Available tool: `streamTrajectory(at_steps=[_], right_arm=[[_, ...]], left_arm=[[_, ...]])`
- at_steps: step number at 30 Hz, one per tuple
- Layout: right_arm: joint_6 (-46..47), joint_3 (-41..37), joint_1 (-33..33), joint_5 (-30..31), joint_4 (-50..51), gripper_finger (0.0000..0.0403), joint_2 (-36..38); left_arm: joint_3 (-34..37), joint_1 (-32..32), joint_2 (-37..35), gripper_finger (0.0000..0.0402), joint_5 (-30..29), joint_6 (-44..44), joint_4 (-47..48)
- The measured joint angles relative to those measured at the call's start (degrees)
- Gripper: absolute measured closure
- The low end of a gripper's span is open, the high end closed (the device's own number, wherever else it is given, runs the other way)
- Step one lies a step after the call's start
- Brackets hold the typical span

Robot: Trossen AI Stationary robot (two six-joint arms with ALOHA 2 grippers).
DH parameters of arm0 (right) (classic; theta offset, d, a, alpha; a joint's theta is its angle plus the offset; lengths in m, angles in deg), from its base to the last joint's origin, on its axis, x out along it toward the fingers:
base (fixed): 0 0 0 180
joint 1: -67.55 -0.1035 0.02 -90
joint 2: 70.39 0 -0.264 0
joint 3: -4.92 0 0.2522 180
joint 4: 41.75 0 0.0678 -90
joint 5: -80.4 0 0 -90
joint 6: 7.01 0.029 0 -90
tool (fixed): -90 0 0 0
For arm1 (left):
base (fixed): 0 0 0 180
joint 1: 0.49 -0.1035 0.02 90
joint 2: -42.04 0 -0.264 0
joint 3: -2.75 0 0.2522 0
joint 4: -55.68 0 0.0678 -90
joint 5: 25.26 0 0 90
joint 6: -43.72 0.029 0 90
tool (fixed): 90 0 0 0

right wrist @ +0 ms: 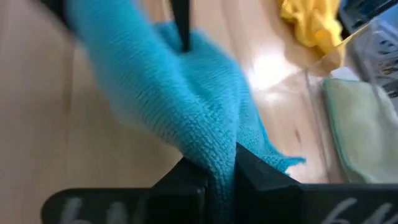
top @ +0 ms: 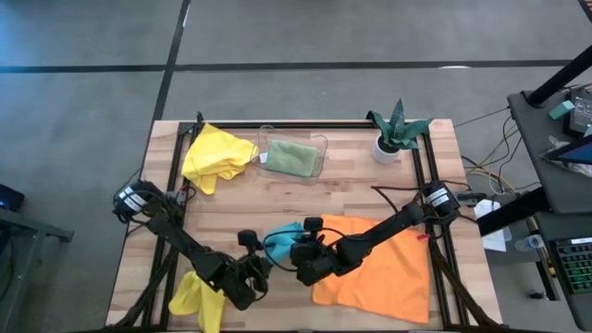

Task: Fold microfiber towels
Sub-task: Put the blue folded towel into the transparent bin

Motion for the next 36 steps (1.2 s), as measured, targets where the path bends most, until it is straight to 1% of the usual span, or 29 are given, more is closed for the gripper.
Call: streamTrajectory(at_steps=[3, 7, 8, 10, 15, 19, 22, 25, 28, 30, 32, 34, 36], right_arm=[[0.0, 0.0, 0.0, -2.0, 1.4, 0.0388, 0.0], [0.0, 1.4, 0.1, -3.0, 6.7, 0.0388, 0.0], [0.0, 2.1, 0.1, -3.0, 8.4, 0.0388, 0.0], [-0.2, 3.7, 0.4, -2.9, 11.5, 0.0388, 0.0], [-0.9, 8.8, 2.3, -3.0, 20.3, 0.0388, 0.1], [-3.2, 12.9, 5.1, -2.6, 26.4, 0.0388, 0.2], [-6.5, 16.7, 7.8, -0.6, 30.9, 0.0388, 0.2], [-9.7, 20.4, 11.2, 0.1, 34.5, 0.0388, 1.3], [-12.9, 23.1, 15.0, -0.1, 36.1, 0.0388, 3.3], [-14.4, 23.9, 17.8, -0.6, 36.2, 0.0388, 5.0], [-14.1, 24.3, 20.5, -1.8, 36.4, 0.0388, 6.7], [-13.3, 24.3, 23.4, -6.2, 35.4, 0.0388, 8.3], [-13.1, 23.8, 25.6, -10.6, 35.1, 0.0388, 9.5]], left_arm=[[0.2, -0.7, -0.2, 0.0259, -1.7, 0.1, 2.8], [-0.1, -2.2, -1.1, 0.0368, -2.8, 0.3, 9.7], [-0.1, -2.7, -1.9, 0.0383, -2.8, 0.3, 11.1], [0.0, -4.2, -3.9, 0.0389, -2.9, 1.9, 12.5], [0.2, -8.9, -9.3, 0.0397, -2.8, 12.8, 12.6], [0.6, -14.6, -14.0, 0.0398, -2.7, 22.6, 12.7], [0.6, -19.6, -18.2, 0.0399, -2.8, 29.7, 12.1], [1.1, -24.6, -23.0, 0.0400, -3.0, 37.6, 8.1], [2.2, -29.2, -27.7, 0.0400, -2.4, 46.8, 1.9], [3.1, -32.6, -30.7, 0.0400, 1.6, 51.0, -1.5], [3.9, -36.3, -33.1, 0.0401, 7.4, 52.8, -5.2], [4.9, -40.2, -34.9, 0.0401, 14.1, 53.3, -6.3], [5.4, -43.8, -36.0, 0.0401, 20.2, 52.0, -6.7]])
